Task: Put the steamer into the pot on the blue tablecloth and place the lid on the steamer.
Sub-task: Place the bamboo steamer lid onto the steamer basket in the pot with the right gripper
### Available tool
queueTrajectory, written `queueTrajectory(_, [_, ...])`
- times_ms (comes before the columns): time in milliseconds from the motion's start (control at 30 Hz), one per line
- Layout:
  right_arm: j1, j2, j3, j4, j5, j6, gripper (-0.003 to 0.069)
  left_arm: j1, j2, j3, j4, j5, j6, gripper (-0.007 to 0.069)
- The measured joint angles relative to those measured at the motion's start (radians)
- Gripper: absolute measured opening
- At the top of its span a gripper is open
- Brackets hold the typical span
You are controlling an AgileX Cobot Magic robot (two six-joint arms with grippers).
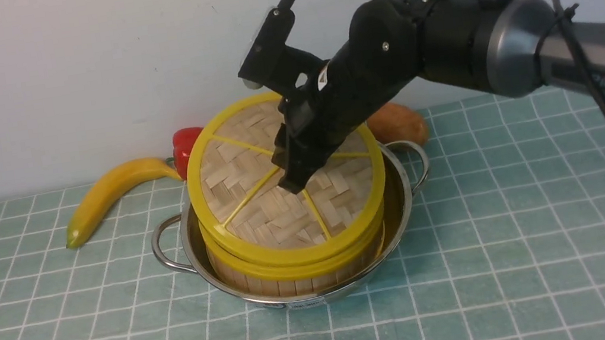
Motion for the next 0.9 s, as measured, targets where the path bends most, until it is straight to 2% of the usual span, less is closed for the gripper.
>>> queueTrajectory(467, [0.0, -0.079, 0.0, -0.057, 0.125, 0.113, 0.0148, 0.0, 0.0, 0.0, 0.0, 0.0, 0.0, 0.0243])
queueTrajectory(900, [0.0, -0.008, 0.0, -0.064, 0.037, 0.111, 0.0148, 0.0, 0.0, 0.0, 0.0, 0.0, 0.0, 0.0243])
